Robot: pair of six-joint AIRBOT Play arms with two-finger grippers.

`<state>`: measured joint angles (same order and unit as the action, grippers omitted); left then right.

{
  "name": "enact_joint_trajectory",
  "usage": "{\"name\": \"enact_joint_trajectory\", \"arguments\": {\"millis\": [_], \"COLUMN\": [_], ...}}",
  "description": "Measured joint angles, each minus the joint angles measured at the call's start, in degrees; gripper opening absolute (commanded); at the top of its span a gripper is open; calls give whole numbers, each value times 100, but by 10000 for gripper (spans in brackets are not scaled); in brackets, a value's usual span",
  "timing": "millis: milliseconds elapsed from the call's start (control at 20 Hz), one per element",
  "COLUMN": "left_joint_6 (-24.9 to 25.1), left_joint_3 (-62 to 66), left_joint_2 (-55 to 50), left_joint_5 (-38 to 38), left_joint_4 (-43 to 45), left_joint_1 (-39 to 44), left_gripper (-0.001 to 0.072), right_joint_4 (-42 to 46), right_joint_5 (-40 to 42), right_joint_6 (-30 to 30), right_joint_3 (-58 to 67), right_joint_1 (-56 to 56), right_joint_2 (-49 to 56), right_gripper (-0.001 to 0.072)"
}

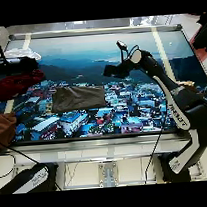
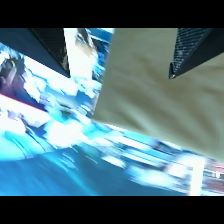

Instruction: Fold the shirts.

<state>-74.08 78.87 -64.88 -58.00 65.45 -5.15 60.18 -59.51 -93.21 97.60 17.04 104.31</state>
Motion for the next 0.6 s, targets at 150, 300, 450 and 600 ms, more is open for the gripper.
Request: {"name": "enact_joint_trajectory", "arguments": {"millis": [150,300,450,600], "left_joint_6": [0,0,0,0], "left_joint_3": [-2,-4,-4,-7], "left_joint_2": [-44,-74,-94,-101], "left_joint_5": [-11,-13,-15,-20], "left_joint_4": [4,7,7,9], "left_joint_1": [0,0,0,0], "left_gripper": [9,10,10,10], "right_joint_4": [-772,-1735,-2465,-2691], "right_joint_5": [-328,-485,-380,-190], "right_joint_6": [192,501,702,791], "right_joint_3": [-70,-96,-96,-103], "right_joint_1": [-238,-223,4,330], "right_joint_2": [654,1213,1482,1593], "right_gripper": [685,685,630,366]}}
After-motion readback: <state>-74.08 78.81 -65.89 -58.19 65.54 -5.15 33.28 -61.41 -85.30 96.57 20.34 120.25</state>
